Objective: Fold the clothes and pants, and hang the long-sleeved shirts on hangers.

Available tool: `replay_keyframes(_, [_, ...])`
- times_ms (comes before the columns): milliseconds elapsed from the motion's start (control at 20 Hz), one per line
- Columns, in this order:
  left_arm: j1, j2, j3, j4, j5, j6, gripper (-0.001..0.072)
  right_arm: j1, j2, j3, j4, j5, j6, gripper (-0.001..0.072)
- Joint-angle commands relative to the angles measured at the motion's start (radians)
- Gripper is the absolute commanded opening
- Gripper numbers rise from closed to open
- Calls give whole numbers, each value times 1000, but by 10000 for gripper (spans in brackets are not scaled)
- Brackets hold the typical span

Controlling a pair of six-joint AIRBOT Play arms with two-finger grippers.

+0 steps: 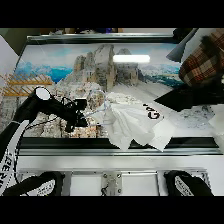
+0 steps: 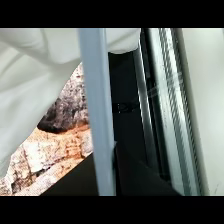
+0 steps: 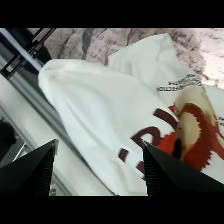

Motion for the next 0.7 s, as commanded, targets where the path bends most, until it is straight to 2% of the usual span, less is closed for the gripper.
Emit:
replay_keyframes(0, [1, -1, 0, -1, -2, 1, 16, -270, 95, -210, 126, -3, -252, 588])
replay_keyframes(250, [1, -1, 0, -2, -2, 1, 17, -311, 95, -304, 127, -28, -288, 589])
replay_keyframes(300, [1, -1, 0, -1, -1, 1, 17, -310, 89, -308, 132, -35, -335, 589])
replay_keyframes(450, [1, -1, 0, -2, -2, 0, 17, -311, 87, -355, 210, -29, -643, 587])
replay_keyframes(600, [1, -1, 0, -2, -1, 1, 16, -311, 75, -442, 366, -24, -807, 588])
replay_keyframes(650, [1, -1, 0, -1, -1, 1, 16, -311, 64, -467, 377, -25, -846, 588])
